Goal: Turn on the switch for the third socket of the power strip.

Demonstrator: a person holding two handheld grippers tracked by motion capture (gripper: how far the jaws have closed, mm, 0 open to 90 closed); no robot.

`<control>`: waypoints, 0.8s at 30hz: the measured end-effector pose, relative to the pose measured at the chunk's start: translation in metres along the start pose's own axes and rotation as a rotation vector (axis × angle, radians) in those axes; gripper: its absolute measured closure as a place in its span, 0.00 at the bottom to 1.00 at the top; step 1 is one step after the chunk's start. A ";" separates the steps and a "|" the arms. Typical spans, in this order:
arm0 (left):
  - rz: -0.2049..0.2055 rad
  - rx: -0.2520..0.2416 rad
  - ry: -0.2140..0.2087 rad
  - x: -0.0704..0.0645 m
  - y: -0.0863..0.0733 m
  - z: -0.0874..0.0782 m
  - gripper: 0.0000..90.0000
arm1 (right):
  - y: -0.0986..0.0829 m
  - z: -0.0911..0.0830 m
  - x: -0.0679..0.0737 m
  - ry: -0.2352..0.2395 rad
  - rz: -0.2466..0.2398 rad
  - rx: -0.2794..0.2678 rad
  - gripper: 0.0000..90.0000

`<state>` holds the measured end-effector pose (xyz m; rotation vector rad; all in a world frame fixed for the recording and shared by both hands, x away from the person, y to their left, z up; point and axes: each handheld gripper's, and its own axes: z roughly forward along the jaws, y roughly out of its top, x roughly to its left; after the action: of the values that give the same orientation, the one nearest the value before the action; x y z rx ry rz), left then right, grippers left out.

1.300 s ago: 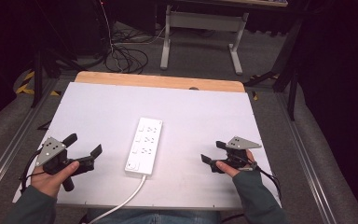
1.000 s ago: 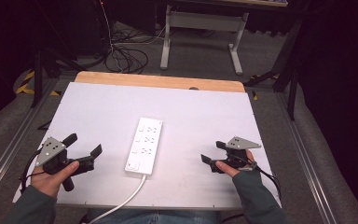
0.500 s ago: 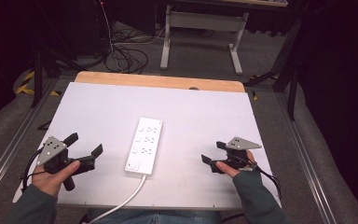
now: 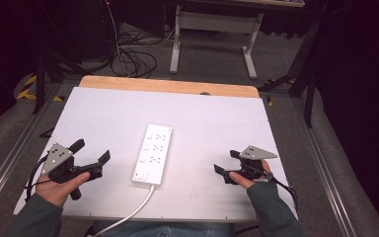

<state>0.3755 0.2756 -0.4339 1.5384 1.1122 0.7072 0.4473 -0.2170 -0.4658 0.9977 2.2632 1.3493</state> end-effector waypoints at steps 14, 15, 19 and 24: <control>0.027 0.013 -0.002 0.002 0.002 -0.004 0.46 | 0.000 0.001 0.000 0.003 -0.001 -0.003 0.16; 0.024 0.019 -0.005 0.003 0.002 -0.004 0.49 | 0.000 0.001 0.000 0.002 -0.001 -0.003 0.16; 0.017 0.024 -0.017 0.004 0.003 -0.004 0.59 | 0.000 0.001 0.000 0.002 0.000 -0.001 0.16; 0.040 0.028 -0.056 0.004 0.003 -0.004 0.73 | 0.000 0.000 0.000 -0.001 0.001 0.000 0.16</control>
<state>0.3750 0.2809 -0.4303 1.5980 1.0562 0.6737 0.4470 -0.2168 -0.4660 0.9989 2.2621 1.3487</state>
